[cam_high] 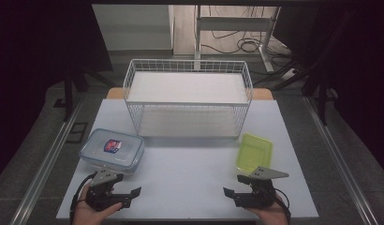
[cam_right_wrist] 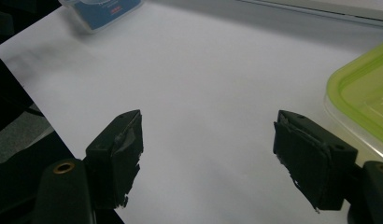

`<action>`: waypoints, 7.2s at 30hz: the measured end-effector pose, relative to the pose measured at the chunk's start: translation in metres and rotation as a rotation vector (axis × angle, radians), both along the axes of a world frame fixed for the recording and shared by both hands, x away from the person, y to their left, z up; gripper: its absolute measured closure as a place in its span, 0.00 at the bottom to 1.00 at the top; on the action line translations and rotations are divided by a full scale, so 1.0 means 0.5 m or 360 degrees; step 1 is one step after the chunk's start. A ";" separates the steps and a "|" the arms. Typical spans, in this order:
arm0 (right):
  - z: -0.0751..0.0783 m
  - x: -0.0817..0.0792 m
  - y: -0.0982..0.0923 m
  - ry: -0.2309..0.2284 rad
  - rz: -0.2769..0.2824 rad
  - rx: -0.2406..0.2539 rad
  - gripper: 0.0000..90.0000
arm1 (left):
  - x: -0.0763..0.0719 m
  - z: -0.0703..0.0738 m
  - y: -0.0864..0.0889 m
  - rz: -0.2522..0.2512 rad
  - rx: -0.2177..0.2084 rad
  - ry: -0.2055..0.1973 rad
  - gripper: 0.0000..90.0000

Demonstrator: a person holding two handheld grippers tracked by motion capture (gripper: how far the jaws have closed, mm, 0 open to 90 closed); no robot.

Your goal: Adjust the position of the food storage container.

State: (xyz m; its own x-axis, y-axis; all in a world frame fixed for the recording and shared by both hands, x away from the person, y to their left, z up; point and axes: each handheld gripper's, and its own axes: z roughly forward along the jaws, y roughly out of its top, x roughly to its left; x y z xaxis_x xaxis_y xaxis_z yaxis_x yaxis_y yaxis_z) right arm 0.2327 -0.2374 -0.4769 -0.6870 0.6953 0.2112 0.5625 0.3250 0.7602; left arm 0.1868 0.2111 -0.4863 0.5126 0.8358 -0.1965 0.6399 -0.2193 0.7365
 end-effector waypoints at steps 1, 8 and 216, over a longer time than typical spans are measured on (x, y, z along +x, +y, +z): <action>0.000 -0.001 0.000 0.0000 -0.0004 -0.0001 0.27 | 0.001 0.000 -0.001 -0.0003 0.0001 0.0002 0.18; 0.001 -0.004 -0.006 -0.0004 -0.0032 -0.0033 0.27 | 0.005 0.000 -0.006 -0.0030 0.0016 0.0025 0.18; 0.028 0.023 0.000 0.0008 -0.0023 -0.0023 0.25 | 0.112 0.061 0.085 -0.0021 -0.0209 0.0116 0.32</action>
State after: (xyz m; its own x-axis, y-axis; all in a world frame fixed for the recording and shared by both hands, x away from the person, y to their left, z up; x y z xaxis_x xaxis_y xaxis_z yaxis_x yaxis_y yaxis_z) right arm 0.2443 -0.2373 -0.4628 -0.6760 0.7079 0.2046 0.5710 0.3277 0.7528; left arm 0.2426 0.2537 -0.4561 0.5036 0.7939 -0.3408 0.6906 -0.1329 0.7109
